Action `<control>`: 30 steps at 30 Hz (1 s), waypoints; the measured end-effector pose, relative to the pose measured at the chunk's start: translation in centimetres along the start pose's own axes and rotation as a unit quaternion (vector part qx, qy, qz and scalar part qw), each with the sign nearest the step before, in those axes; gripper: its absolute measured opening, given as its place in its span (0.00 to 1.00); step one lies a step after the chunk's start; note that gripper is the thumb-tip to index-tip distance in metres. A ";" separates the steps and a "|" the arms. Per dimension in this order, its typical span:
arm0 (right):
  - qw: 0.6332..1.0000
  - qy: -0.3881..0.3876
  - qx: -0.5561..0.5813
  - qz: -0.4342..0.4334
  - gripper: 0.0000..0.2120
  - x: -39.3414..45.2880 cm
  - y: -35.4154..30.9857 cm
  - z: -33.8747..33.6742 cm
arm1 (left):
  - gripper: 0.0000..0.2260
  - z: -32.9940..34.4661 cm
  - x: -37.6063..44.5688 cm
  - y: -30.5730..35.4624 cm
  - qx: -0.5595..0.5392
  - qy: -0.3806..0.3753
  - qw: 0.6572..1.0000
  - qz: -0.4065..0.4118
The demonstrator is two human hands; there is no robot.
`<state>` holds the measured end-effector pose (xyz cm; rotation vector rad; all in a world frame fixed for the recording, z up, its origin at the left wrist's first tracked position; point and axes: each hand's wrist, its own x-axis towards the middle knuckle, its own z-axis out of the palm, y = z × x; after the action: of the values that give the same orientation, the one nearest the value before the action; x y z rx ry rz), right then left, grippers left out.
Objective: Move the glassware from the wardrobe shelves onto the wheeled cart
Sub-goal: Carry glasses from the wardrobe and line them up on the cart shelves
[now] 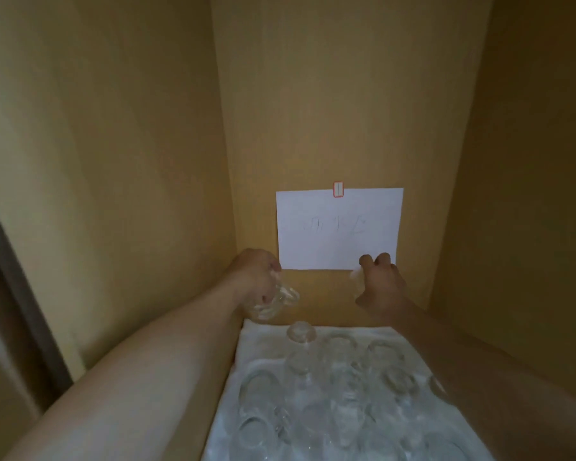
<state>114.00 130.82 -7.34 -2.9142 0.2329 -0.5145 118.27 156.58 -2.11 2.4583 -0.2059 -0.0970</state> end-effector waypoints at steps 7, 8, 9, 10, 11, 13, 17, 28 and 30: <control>0.949 0.140 0.253 0.128 0.40 -4.7 0.3 -3.8 | 0.28 -0.1 -5.0 2.4 -0.355 0.104 0.929 -0.022; 0.935 0.156 0.283 0.147 0.41 -5.5 0.3 -4.2 | 0.27 0.0 -6.0 2.8 -0.407 0.093 0.908 -0.036; 0.920 0.173 0.308 0.167 0.41 -6.4 0.2 -4.7 | 0.26 0.2 -6.9 3.1 -0.454 0.078 0.886 -0.049; 0.906 0.191 0.328 0.185 0.41 -7.3 0.0 -5.1 | 0.27 0.4 -7.7 3.4 -0.495 0.059 0.865 -0.062; 0.892 0.208 0.347 0.201 0.40 -8.3 0.0 -5.6 | 0.27 0.6 -8.4 3.5 -0.529 0.036 0.845 -0.071; 0.866 0.240 0.377 0.224 0.38 -10.5 -0.1 -6.3 | 0.27 1.1 -9.7 3.4 -0.594 -0.014 0.800 -0.077; 0.853 0.295 0.358 0.238 0.36 -15.2 -0.3 -7.0 | 0.16 2.5 -12.7 3.5 -0.667 -0.088 0.733 -0.100; 0.864 0.314 0.297 0.258 0.39 -22.7 -0.8 -10.7 | 0.21 3.7 -19.3 4.7 -0.710 -0.151 0.684 -0.073; 0.860 0.306 0.310 0.266 0.42 -24.2 -0.7 -11.4 | 0.22 4.2 -20.7 5.0 -0.713 -0.165 0.679 -0.057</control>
<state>87.58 134.27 -4.55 -1.8725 0.7607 -1.1366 96.71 153.69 -1.86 0.8372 -0.0589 -0.5310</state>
